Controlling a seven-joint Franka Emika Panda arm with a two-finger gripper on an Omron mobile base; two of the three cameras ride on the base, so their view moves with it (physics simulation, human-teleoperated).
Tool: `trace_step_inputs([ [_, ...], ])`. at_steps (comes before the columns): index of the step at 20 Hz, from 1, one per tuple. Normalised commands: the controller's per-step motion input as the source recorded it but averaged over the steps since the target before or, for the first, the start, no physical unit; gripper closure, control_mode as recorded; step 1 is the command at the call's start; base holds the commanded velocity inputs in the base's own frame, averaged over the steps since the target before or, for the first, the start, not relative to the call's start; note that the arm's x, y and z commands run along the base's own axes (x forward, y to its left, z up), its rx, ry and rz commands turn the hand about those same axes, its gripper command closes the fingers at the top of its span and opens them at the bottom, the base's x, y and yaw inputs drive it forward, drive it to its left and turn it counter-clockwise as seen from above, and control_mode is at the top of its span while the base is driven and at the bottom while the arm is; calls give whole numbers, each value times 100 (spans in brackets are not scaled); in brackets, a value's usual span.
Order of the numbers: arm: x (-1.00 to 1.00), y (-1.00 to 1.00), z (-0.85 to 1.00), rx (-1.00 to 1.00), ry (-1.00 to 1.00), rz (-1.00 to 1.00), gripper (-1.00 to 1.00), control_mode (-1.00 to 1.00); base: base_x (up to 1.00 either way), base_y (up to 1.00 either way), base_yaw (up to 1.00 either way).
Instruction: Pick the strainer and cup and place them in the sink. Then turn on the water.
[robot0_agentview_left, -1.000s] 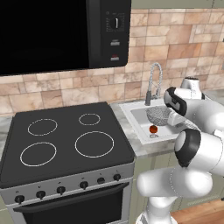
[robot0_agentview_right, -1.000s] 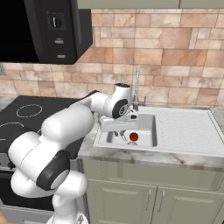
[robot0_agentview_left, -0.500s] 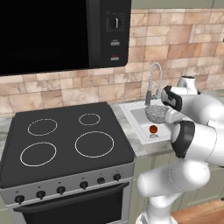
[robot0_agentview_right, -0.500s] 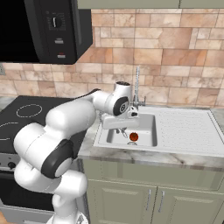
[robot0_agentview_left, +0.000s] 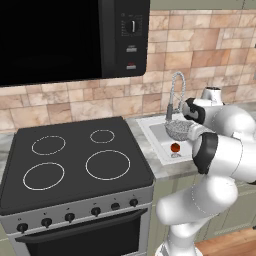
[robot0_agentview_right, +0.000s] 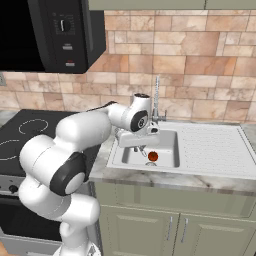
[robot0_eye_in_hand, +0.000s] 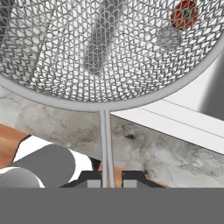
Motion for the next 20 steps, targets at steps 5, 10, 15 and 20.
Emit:
trace_step_inputs([
  [5, 12, 0, -21, 0, -5, 0, 100, -100, 0, 0, 0],
  [10, 17, 0, -27, 0, -10, 0, 100, -100, 0, 0, 0],
  [15, 23, 0, -8, 0, -14, 0, 100, -100, 0, 0, 0],
  [20, 19, 0, -2, 0, -9, 0, 100, -100, 0, 0, 0],
])
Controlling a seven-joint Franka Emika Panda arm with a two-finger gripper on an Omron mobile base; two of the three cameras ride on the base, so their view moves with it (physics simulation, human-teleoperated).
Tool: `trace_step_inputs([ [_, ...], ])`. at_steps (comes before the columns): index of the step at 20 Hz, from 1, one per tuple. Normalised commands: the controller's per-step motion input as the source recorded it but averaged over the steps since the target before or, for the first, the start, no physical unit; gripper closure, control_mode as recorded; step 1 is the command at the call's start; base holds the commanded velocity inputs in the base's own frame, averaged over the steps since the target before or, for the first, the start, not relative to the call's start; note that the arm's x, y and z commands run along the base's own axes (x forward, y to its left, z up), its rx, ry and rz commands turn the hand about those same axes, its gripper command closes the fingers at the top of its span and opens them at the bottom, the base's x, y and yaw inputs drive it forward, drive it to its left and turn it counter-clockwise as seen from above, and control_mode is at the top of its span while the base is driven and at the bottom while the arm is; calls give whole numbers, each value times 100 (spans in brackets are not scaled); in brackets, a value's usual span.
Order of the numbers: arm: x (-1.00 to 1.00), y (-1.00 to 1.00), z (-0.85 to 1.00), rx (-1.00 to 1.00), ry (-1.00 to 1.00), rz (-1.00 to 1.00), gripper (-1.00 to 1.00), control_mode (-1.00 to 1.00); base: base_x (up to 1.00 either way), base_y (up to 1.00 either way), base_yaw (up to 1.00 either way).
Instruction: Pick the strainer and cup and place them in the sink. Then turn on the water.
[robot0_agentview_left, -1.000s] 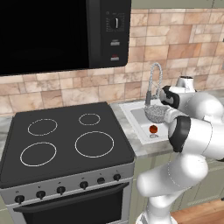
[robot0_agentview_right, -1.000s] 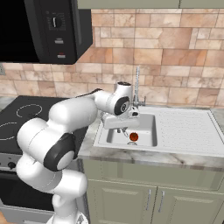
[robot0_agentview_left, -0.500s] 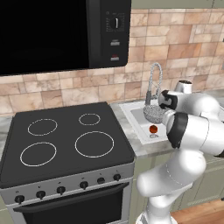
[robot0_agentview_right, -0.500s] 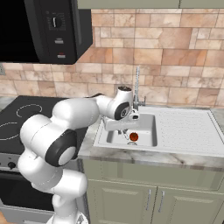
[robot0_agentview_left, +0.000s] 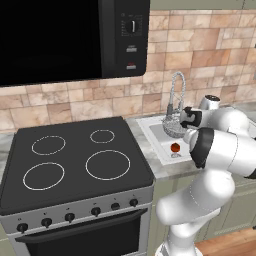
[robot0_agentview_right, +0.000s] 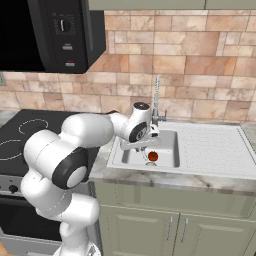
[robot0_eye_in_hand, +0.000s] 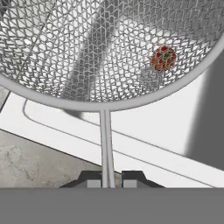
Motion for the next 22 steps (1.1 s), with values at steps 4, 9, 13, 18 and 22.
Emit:
trace_step_inputs([
  [4, 21, 0, 0, 0, 0, 0, 100, -100, 0, 0, 0],
  [9, 21, 0, -2, 0, 0, 0, 100, -100, 0, 0, 0],
  [13, 24, 0, -5, 0, 0, 0, 100, -100, 0, 0, 0],
  [18, 17, -1, -8, 0, 0, 0, 100, -100, 0, 0, 0],
  [22, 14, -13, -11, 0, 0, 0, 100, -100, 0, 0, 0],
])
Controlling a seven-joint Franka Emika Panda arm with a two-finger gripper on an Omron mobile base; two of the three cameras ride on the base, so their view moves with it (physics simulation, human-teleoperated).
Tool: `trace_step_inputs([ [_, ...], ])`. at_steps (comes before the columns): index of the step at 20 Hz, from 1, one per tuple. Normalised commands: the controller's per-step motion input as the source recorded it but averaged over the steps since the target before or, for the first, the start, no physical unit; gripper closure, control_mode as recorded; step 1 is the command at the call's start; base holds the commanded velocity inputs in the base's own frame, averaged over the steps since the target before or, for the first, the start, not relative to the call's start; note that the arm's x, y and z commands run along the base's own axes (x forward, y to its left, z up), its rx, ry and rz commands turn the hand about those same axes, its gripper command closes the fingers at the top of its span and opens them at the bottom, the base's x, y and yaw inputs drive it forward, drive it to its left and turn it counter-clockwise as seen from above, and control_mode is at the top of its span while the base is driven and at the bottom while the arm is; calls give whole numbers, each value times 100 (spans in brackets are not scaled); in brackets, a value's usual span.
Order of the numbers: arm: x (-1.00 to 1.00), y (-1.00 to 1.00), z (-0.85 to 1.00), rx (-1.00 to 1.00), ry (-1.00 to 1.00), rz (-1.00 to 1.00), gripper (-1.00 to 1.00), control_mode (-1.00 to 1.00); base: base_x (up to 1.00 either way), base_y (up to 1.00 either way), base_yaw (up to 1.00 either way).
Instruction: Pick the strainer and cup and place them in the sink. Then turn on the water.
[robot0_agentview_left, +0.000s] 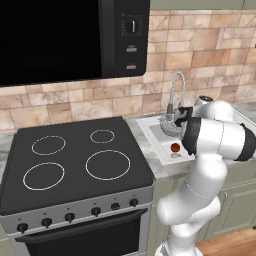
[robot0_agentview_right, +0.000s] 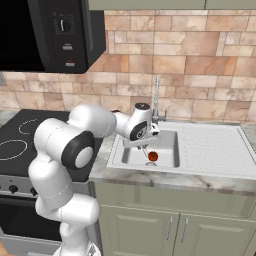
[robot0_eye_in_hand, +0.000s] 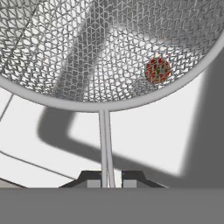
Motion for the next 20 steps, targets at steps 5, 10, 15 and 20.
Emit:
trace_step_inputs([
  [5, 8, -10, -21, 0, 0, 1, 100, -100, 0, 0, 0],
  [10, 8, -1, -14, 0, 0, 5, 100, -100, 0, 0, 0],
  [15, 11, 0, -15, -1, 0, 7, 100, -100, 0, 0, 0],
  [20, 11, 0, -17, -1, 0, 5, 100, -100, 0, 0, 0],
])
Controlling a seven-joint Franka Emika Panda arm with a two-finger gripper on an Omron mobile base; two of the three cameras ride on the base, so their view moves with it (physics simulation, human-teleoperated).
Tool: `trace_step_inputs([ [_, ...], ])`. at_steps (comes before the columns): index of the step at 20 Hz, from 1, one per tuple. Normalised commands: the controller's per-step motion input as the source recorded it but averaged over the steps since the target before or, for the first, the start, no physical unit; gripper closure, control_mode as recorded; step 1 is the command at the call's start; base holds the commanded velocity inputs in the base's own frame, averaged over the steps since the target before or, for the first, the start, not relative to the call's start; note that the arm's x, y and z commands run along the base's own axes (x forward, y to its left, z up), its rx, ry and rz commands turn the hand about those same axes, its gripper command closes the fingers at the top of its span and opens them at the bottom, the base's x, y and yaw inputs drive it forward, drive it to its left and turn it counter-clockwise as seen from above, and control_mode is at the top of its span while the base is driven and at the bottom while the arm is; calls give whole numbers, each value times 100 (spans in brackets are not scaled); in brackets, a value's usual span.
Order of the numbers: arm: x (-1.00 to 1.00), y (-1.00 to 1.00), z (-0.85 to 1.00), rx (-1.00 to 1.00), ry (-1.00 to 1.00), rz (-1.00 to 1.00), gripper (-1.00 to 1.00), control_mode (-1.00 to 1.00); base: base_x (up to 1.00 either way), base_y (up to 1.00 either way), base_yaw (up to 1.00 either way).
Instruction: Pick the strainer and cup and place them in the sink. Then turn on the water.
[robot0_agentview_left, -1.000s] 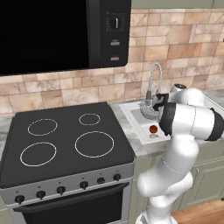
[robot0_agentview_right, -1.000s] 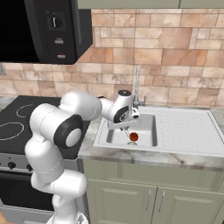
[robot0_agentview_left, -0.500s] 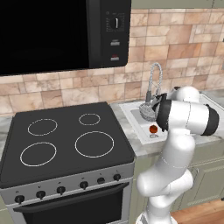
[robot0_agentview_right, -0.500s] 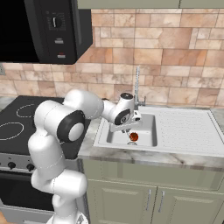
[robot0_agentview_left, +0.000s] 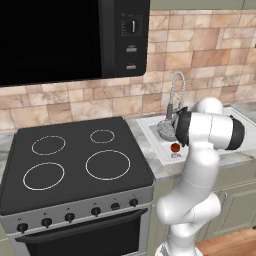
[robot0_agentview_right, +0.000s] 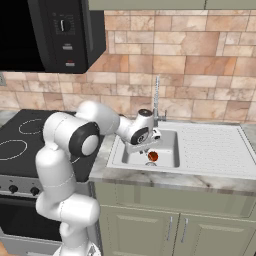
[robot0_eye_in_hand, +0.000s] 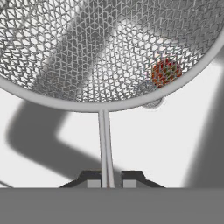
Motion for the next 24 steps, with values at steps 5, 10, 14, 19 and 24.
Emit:
trace_step_inputs([
  [5, 18, -9, -11, 0, 3, 5, 100, -100, 0, 0, 0],
  [10, 22, -14, -2, 0, 0, 3, 100, -100, 0, 0, 0],
  [14, 27, -21, 0, 0, 0, 0, 100, -100, 0, 0, 0],
  [19, 26, -32, 0, 0, 0, 0, 100, -100, 0, 0, 0],
  [24, 18, -18, -9, 0, 0, 0, 100, -100, 0, 0, 0],
])
